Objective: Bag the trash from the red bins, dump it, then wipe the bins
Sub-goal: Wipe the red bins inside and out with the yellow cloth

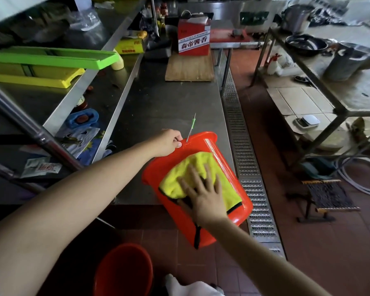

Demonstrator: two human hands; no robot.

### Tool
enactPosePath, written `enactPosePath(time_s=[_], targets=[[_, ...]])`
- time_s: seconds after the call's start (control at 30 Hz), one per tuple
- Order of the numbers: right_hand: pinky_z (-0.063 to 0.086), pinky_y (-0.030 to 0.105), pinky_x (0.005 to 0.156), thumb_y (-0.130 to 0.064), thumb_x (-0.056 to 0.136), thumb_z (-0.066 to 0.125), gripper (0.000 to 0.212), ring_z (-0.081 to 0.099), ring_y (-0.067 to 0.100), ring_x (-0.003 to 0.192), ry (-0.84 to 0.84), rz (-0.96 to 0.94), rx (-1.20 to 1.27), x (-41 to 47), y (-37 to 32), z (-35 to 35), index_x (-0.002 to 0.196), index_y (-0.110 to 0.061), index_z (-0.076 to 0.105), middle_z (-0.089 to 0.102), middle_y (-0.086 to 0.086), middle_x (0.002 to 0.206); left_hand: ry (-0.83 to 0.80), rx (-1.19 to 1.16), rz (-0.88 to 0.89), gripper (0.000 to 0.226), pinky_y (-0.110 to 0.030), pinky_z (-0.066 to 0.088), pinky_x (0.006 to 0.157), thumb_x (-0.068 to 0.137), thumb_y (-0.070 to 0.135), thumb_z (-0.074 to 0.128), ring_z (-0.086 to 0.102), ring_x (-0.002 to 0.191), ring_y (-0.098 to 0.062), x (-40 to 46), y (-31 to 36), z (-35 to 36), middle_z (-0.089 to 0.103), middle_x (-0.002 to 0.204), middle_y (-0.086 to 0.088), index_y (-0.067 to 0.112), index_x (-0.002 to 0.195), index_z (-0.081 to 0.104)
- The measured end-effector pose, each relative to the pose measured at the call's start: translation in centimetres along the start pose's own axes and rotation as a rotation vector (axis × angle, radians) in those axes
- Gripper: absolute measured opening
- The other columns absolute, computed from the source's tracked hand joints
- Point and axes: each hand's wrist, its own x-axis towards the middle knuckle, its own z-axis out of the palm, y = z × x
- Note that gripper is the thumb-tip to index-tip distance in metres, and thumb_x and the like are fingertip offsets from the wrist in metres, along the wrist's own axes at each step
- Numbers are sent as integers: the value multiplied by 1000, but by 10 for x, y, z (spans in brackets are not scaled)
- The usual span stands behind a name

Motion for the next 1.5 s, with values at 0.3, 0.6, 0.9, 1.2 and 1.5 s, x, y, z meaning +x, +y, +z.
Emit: enactPosePath(time_s=[0.3, 0.6, 0.9, 1.2, 1.5], targets=[[28, 54, 117, -78, 89, 41, 68, 18, 26, 153, -18, 127, 208, -5, 52, -13, 150, -50, 33, 8, -12, 168, -6, 3, -18, 5, -30, 47, 77, 95, 25, 62, 61, 90, -14, -6, -4, 2, 64, 105, 2, 22, 99, 63], [16, 60, 117, -79, 85, 41, 74, 6, 33, 154, -91, 344, 245, -10, 33, -19, 152, -54, 22, 5, -9, 168, 29, 0, -28, 12, -27, 41, 76, 96, 25, 61, 59, 92, -16, -8, 2, 4, 64, 105, 1, 19, 107, 63], [22, 60, 118, -73, 92, 42, 65, 8, 32, 155, -21, -30, 47, -32, 18, -8, 151, -47, 33, 4, -7, 169, -10, 25, -1, 5, -31, 45, 77, 97, 24, 59, 60, 92, -16, -8, -4, 3, 63, 106, 1, 22, 101, 59], [30, 56, 116, -80, 89, 32, 71, 22, 34, 150, -90, 384, 306, -33, 70, -19, 153, -52, 20, 7, -11, 168, 37, 110, 14, 10, -33, 49, 79, 100, 26, 54, 58, 95, -17, -6, 3, 9, 59, 111, -1, 21, 107, 58], [16, 66, 117, -67, 97, 42, 60, 8, 39, 154, 41, -165, 41, -64, 3, 6, 150, -40, 40, 13, -1, 168, 62, 192, 26, 12, -31, 46, 72, 100, 25, 52, 57, 93, -18, -8, -5, 13, 55, 112, -1, 24, 111, 56]])
